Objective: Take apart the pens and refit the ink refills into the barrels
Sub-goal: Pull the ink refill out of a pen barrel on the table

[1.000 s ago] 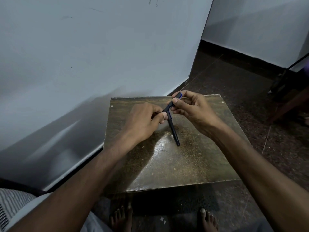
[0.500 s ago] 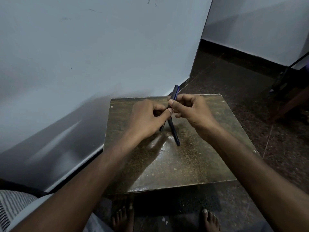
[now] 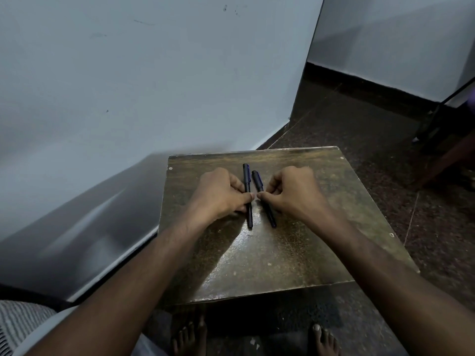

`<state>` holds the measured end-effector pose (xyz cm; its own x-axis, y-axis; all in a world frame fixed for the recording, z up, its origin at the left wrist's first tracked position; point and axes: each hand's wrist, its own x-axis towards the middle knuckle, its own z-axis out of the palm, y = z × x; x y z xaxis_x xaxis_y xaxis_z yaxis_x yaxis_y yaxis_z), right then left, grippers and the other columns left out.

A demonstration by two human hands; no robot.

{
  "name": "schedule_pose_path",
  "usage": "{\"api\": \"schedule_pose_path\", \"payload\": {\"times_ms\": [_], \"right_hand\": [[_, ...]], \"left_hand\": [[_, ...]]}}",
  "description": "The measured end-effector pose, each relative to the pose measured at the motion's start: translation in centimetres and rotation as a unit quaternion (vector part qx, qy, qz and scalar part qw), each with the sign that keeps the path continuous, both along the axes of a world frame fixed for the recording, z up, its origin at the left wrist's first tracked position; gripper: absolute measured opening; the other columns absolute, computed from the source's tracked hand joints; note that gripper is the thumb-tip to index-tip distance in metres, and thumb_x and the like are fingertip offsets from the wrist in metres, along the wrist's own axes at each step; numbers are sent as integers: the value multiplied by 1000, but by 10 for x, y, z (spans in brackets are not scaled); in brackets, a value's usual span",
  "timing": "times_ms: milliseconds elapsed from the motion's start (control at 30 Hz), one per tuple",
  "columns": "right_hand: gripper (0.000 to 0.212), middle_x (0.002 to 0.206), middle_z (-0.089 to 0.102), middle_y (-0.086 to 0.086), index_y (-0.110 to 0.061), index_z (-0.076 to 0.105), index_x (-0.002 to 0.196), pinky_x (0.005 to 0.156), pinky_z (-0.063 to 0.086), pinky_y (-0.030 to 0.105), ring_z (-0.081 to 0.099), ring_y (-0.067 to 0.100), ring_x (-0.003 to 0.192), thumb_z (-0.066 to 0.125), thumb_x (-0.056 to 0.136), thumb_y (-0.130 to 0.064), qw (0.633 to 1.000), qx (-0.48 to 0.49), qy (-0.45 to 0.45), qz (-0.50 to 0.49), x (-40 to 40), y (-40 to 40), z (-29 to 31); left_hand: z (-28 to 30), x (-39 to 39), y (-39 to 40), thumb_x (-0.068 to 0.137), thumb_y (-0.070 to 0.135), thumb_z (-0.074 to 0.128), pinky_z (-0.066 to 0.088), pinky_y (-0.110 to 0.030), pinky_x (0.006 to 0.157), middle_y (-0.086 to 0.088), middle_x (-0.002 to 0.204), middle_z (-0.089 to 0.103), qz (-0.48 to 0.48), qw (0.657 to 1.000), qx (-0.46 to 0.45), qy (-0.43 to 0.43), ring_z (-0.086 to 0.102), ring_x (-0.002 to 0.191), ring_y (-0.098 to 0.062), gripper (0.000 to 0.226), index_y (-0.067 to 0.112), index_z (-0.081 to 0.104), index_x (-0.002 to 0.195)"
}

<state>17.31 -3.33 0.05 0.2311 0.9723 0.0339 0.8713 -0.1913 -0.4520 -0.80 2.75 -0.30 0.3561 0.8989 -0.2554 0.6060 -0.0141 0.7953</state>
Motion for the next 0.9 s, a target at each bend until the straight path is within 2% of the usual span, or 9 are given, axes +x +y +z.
{"api": "schedule_pose_path", "payload": {"times_ms": [100, 267, 400, 500, 600, 767, 900], "right_hand": [[28, 59, 72, -7, -24, 74, 68, 76, 68, 36, 72, 7, 59, 88, 89, -35, 1000, -12, 14, -7, -3, 0, 3], [22, 64, 75, 0, -14, 79, 77, 75, 69, 37, 76, 14, 64, 85, 93, -29, 999, -28, 27, -18, -13, 0, 6], [19, 67, 78, 5, -12, 79, 82, 76, 69, 38, 78, 17, 67, 84, 94, -26, 999, -30, 34, -20, -12, 1, 6], [17, 69, 80, 5, -14, 75, 85, 65, 68, 31, 79, 16, 60, 84, 95, -24, 996, -48, 69, -24, -8, 1, 5], [17, 69, 80, 7, -15, 71, 85, 53, 64, 24, 78, 11, 53, 82, 97, -21, 989, -64, 132, -32, -6, 1, 6], [16, 74, 81, 10, -16, 71, 87, 51, 63, 22, 77, 9, 53, 78, 100, -18, 985, -72, 153, -33, -8, -2, 8], [15, 74, 81, 10, -15, 71, 87, 50, 61, 21, 77, 8, 53, 77, 101, -17, 985, -70, 153, -29, -8, -2, 9]], "left_hand": [[0, 2, -1, 85, 23, 94, 71, -34, 73, 3, 74, 84, 6, 1000, 12, 5, 82, 64, -7, 13, 20, 82, 83], [-1, 9, -5, 84, 28, 95, 70, -31, 64, 2, 68, 82, 21, 999, 39, 23, 82, 63, -12, 23, 26, 75, 73], [-1, 11, -5, 83, 32, 95, 70, -33, 67, 0, 76, 83, 25, 998, 42, 34, 83, 68, -14, 20, 20, 79, 83], [-1, 12, -5, 83, 34, 95, 71, -35, 71, -2, 78, 84, 27, 998, 43, 36, 84, 71, -14, 24, 17, 80, 89], [-4, 14, -6, 83, 29, 96, 70, -29, 71, 0, 75, 84, 34, 999, 31, 20, 82, 67, -9, 22, 15, 81, 90], [-6, 16, -7, 86, 18, 93, 63, -17, 56, 0, 69, 82, 43, 999, -6, -27, 80, 58, -4, 16, 13, 79, 86], [-7, 15, -7, 88, 17, 92, 64, -17, 58, -2, 74, 83, 38, 999, -12, -29, 81, 62, -5, 14, 13, 78, 92]]}}
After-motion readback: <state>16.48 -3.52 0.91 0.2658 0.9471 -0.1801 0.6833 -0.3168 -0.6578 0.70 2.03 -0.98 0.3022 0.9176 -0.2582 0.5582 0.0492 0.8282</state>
